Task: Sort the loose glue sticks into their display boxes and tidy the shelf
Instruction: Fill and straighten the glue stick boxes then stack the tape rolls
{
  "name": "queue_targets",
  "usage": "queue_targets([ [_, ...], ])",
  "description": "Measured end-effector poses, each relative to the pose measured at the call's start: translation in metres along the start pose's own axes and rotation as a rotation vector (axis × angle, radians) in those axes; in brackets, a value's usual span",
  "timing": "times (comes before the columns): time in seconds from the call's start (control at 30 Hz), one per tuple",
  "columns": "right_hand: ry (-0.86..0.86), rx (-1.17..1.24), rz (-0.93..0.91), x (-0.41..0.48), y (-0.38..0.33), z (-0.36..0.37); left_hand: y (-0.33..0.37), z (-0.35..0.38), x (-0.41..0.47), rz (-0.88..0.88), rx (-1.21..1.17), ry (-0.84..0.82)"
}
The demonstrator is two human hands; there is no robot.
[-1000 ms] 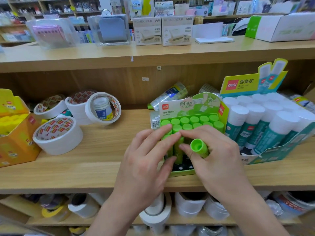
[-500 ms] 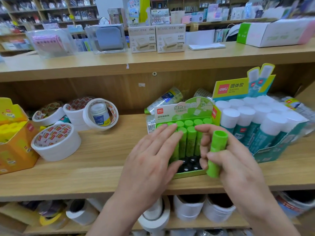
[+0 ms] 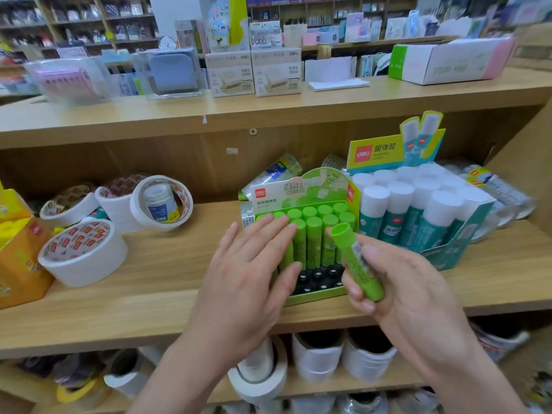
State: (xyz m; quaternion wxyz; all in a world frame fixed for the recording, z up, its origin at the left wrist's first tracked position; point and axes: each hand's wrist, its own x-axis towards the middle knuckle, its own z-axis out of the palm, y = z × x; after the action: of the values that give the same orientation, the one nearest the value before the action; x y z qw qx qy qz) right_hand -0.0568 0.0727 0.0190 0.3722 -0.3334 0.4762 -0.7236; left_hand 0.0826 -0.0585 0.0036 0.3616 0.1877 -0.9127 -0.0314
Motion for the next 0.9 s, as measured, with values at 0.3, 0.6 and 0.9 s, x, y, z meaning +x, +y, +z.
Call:
queue_targets([
  [0.3,-0.028,-0.16,-0.215,-0.009,-0.007,0.004,0.042,-0.01,-0.004,-0.089,-0.482,0.215],
  [0.6,0.139,0.002,-0.258,-0.011,-0.003,0.007,0.043,-0.009,-0.011,-0.169,-0.457,0.245],
  [0.9,0.188,-0.58,-0.468,0.007,0.001,0.003,-0.001,0.003,-0.008,-0.113,-0.061,0.032],
])
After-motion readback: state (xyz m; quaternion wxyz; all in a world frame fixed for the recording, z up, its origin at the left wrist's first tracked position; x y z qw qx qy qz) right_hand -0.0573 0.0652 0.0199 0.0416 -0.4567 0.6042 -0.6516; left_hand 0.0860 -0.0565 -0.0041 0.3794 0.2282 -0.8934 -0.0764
